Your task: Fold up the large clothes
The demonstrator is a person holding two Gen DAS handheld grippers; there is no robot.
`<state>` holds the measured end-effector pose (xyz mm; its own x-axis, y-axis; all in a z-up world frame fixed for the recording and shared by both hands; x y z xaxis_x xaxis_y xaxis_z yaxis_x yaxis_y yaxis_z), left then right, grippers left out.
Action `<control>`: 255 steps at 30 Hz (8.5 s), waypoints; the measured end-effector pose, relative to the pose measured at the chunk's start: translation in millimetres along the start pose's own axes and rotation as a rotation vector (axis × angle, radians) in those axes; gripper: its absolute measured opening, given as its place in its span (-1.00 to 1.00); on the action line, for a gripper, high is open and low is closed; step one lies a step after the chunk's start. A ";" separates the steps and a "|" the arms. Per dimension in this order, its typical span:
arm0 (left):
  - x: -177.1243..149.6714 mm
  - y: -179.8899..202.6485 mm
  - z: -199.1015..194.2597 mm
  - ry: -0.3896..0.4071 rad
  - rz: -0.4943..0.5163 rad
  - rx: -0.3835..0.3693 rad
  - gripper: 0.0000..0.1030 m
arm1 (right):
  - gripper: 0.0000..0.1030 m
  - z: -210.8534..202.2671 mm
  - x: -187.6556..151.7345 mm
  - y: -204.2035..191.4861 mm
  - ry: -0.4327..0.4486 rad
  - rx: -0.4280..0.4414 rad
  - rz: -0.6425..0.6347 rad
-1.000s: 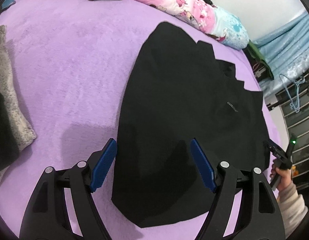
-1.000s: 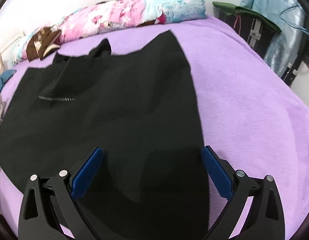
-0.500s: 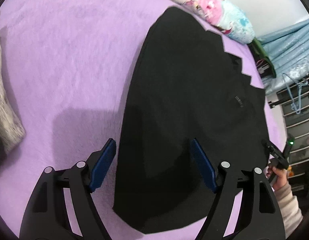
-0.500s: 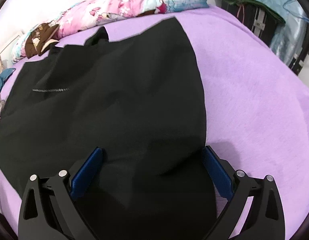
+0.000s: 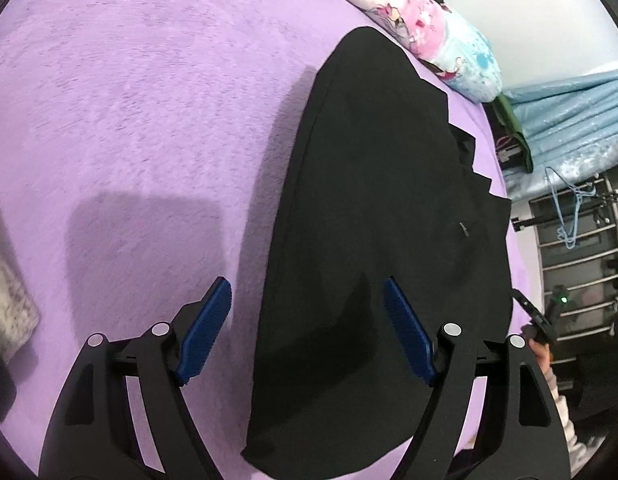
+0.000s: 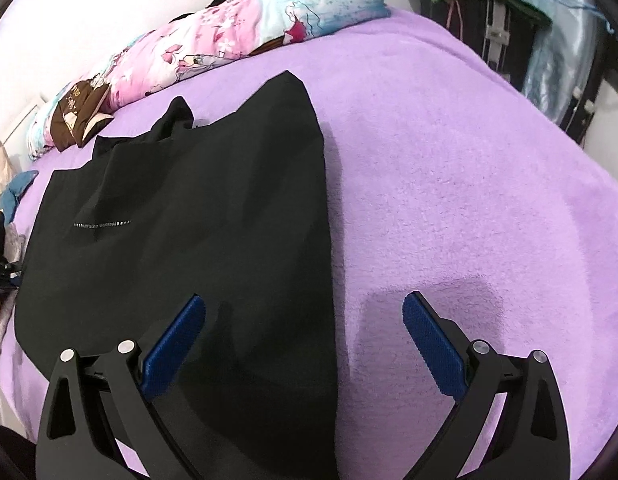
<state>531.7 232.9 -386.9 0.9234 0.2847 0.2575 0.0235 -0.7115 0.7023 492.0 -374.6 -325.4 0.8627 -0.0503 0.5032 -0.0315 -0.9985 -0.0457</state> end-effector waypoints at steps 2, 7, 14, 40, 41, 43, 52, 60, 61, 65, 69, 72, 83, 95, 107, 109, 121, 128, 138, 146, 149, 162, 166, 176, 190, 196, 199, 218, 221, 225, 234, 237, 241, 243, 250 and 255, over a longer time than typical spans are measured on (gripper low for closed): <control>0.2 -3.3 3.7 -0.024 0.001 -0.012 0.47 | 0.88 9.5 0.8 -1.6 -0.031 0.034 0.023; 3.0 -6.9 24.5 -0.067 -0.018 -0.058 0.54 | 0.88 31.2 4.1 1.6 -0.079 0.108 0.078; 11.5 -10.3 32.8 -0.071 -0.046 -0.140 0.60 | 0.90 56.8 13.8 3.9 -0.121 0.181 0.129; 17.2 10.7 70.8 -0.149 -0.014 -0.223 0.56 | 0.71 77.4 28.0 -31.3 -0.175 0.319 0.008; 17.6 9.6 71.2 -0.148 -0.021 -0.231 0.47 | 0.69 78.4 27.3 -33.5 -0.182 0.321 0.002; 18.6 8.3 71.6 -0.146 -0.041 -0.254 0.24 | 0.63 80.7 28.1 -36.6 -0.192 0.319 0.001; 18.9 7.3 68.1 -0.133 -0.063 -0.305 -0.11 | -0.13 76.5 24.3 -33.5 -0.176 0.361 0.077; 18.6 26.4 66.5 -0.132 -0.057 -0.356 -0.50 | -0.63 61.2 26.3 -38.9 -0.151 0.426 0.111; 18.9 27.4 65.9 -0.128 -0.069 -0.347 -0.51 | -0.66 56.8 27.2 -39.6 -0.144 0.431 0.109; 20.3 45.8 54.1 -0.111 -0.054 -0.398 -0.57 | -0.74 31.5 28.7 -44.5 -0.107 0.485 0.129; 16.2 63.7 39.4 -0.100 -0.053 -0.465 -0.61 | -0.79 0.0 26.7 -48.5 -0.069 0.552 0.161; 6.6 75.0 27.0 -0.088 -0.060 -0.507 -0.63 | -0.81 -25.6 23.3 -51.8 -0.045 0.584 0.168; -62.2 116.1 -29.1 -0.053 -0.035 -0.537 -0.66 | -0.82 -106.9 -14.6 -54.8 0.012 0.652 0.177; -176.2 153.6 -131.5 0.009 0.012 -0.515 -0.65 | -0.82 -204.2 -92.1 -71.0 0.017 0.754 0.114; -282.9 155.1 -246.1 0.075 0.013 -0.397 -0.64 | -0.83 -293.8 -143.2 -161.8 0.026 0.795 -0.106; -293.0 145.3 -272.7 0.105 0.007 -0.388 -0.64 | -0.82 -301.0 -141.3 -181.5 0.028 0.817 -0.134; -300.3 94.1 -451.7 0.324 0.008 -0.328 -0.64 | -0.83 -354.2 -79.6 -364.8 0.083 0.969 -0.382; -263.5 51.0 -541.2 0.429 -0.006 -0.262 -0.64 | -0.83 -361.0 -21.8 -503.1 0.071 1.048 -0.509; -198.3 -0.7 -664.1 0.569 -0.023 -0.180 -0.64 | -0.83 -360.5 60.3 -663.6 0.092 1.128 -0.580; -175.9 -48.7 -709.6 0.585 -0.062 -0.142 -0.64 | -0.83 -330.3 92.3 -741.3 0.065 1.145 -0.576; -169.8 -69.5 -717.7 0.595 -0.086 -0.133 -0.64 | -0.83 -318.6 95.0 -759.2 0.052 1.143 -0.578; -174.8 -130.8 -710.7 0.591 -0.167 -0.147 -0.64 | -0.83 -252.3 92.0 -802.8 -0.026 1.124 -0.547; -185.3 -166.3 -702.6 0.589 -0.230 -0.157 -0.64 | -0.83 -209.2 88.6 -808.1 -0.080 1.105 -0.489; -210.0 -247.5 -667.9 0.551 -0.380 -0.088 -0.59 | -0.82 -90.6 70.0 -803.3 -0.221 0.960 -0.380; -243.7 -310.4 -666.4 0.584 -0.430 -0.033 -0.34 | -0.53 -24.7 55.6 -814.5 -0.246 0.890 -0.305; -266.9 -331.9 -677.3 0.620 -0.474 -0.008 -0.16 | 0.10 0.3 49.2 -812.3 -0.263 0.786 -0.287; -277.7 -336.4 -689.4 0.645 -0.501 0.051 -0.16 | 0.42 4.9 46.8 -803.8 -0.271 0.752 -0.254; -339.0 -241.2 -670.3 0.787 -0.267 0.247 0.41 | 0.87 -99.5 -17.5 -729.6 0.068 0.644 -0.417; -356.6 -258.4 -665.1 0.837 -0.258 0.102 0.41 | 0.87 -84.2 -22.3 -711.4 0.028 0.688 -0.366; -371.9 -279.4 -653.4 0.856 -0.274 0.004 0.40 | 0.83 -66.2 -18.5 -692.3 -0.016 0.759 -0.295; -380.8 -299.7 -628.2 0.845 -0.253 -0.095 -0.51 | -0.15 -46.4 -30.6 -688.7 -0.070 0.794 -0.286; -379.1 -307.5 -619.9 0.836 -0.271 -0.163 -0.92 | -0.30 -42.3 -30.2 -687.8 -0.077 0.773 -0.279; -386.4 -307.4 -620.8 0.896 -0.273 -0.187 -0.94 | -0.41 -42.5 -30.1 -686.9 -0.063 0.751 -0.276; -393.1 -309.3 -619.1 0.929 -0.293 -0.215 -0.94 | -0.43 -42.4 -30.5 -686.7 -0.061 0.744 -0.275; -423.9 -326.7 -610.4 1.101 -0.390 -0.397 -0.95 | -0.54 -42.3 -29.9 -687.5 -0.063 0.717 -0.279; -435.6 -335.2 -603.2 1.147 -0.432 -0.440 -0.94 | -0.60 -38.0 -29.6 -685.9 -0.074 0.702 -0.274</control>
<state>-109.6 734.9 -334.1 0.0164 0.9751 0.2210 -0.0942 -0.2185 0.9713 468.9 310.8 -276.2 0.8259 0.2236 0.5175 0.4961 -0.7244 -0.4787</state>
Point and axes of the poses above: each gripper's, at about its wrist camera, not at the fingertips, and z roughly the way its jaws point, y to its right, x to its top, the point moved 2 cm from there along z, roughly the way its jaws point, and after that the axes turned 10 degrees about -x, right-handed, at the moved point
